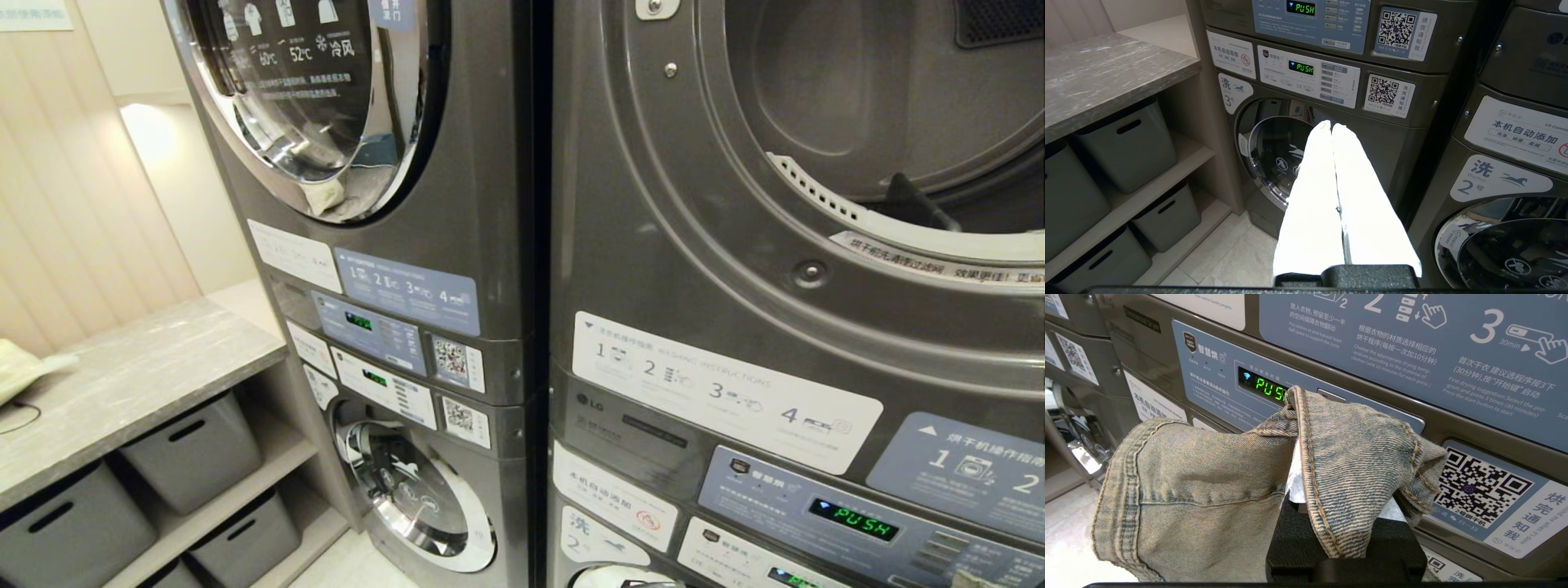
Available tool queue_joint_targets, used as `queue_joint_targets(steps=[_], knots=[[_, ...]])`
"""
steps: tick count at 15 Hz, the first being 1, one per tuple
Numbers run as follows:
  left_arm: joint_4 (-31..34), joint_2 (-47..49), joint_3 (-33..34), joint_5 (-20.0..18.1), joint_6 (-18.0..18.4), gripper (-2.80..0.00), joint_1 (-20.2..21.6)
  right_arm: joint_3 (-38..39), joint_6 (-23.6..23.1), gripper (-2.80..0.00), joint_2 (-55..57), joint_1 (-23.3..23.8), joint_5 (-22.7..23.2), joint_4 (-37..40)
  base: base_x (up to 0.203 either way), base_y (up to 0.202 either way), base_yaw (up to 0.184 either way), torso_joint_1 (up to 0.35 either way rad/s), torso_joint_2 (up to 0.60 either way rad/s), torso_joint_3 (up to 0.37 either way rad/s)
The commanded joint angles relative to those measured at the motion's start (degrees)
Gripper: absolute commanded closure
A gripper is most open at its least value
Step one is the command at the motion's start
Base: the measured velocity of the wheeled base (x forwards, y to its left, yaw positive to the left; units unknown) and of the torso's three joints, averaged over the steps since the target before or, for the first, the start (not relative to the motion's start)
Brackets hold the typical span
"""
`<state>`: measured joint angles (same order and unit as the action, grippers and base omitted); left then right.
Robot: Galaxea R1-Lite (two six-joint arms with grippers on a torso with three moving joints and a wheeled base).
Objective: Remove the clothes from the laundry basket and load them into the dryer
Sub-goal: Put the clothes in the dryer
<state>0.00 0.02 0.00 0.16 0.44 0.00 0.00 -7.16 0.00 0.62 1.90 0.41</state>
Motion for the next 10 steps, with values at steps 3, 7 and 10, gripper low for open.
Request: queue_joint_targets(steps=[3, 7, 10], knots=[[0.0, -0.02, 0.08, 0.02, 0.0, 0.0, 0.0, 0.0, -0.14, 0.0, 0.0, -0.01, 0.03, 0.02, 0.0, 0.0, 0.0, 0.053, -0.11, -0.057], [0.0, -0.02, 0.01, 0.02, 0.0, 0.0, 0.0, 0.0, -0.23, 0.0, 0.0, -0.01, 0.03, 0.02, 0.0, 0.0, 0.0, 0.056, -0.11, -0.056], [0.0, -0.02, 0.08, 0.02, 0.0, 0.0, 0.0, 0.0, -0.23, 0.0, 0.0, -0.01, 0.03, 0.02, 0.0, 0.0, 0.0, 0.059, -0.11, -0.064]])
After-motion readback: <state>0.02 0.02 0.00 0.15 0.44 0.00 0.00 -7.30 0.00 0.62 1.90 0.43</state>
